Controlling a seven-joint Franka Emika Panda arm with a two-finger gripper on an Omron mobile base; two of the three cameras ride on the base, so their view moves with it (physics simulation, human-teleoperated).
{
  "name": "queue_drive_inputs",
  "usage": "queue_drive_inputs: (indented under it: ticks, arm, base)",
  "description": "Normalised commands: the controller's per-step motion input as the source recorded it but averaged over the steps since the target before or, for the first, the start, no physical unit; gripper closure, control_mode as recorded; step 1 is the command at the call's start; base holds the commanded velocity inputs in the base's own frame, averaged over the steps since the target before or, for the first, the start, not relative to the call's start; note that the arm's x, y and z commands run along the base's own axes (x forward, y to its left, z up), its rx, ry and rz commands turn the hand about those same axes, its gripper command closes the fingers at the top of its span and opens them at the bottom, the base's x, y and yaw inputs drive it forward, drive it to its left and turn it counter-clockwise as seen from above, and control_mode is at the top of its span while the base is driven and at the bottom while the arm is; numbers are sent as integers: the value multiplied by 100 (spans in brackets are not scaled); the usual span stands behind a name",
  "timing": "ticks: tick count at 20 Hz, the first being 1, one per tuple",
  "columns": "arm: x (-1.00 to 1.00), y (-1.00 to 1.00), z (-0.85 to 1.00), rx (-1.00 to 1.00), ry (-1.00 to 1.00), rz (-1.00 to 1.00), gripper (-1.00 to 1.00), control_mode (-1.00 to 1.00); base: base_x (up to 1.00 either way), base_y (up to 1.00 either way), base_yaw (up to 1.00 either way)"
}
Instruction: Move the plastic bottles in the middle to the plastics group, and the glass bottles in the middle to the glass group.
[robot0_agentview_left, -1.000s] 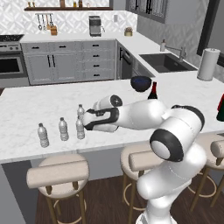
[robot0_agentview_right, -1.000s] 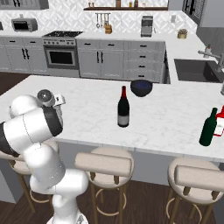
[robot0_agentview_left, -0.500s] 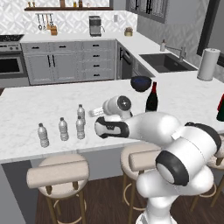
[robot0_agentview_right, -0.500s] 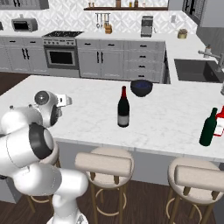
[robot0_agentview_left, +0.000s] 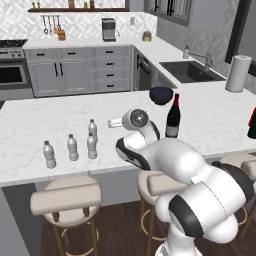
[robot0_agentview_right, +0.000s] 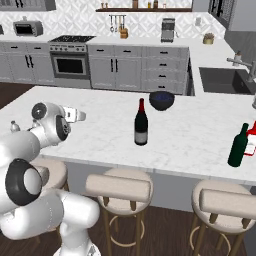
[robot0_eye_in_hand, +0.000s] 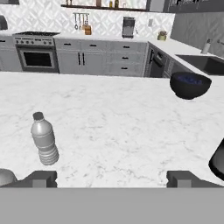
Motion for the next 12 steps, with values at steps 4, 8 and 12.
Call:
queue_drive_inputs:
  ticks: [4,8,12]
  arm:
    - [-7,-71,2,6,0,-2,-100,-100]
    - [-4,-69,25,20,11,-1,-100,-100]
    - [0,-60,32,14,7,-2,-100,-100]
  base:
    - [0,0,0]
    - [0,0,0]
    - [0,0,0]
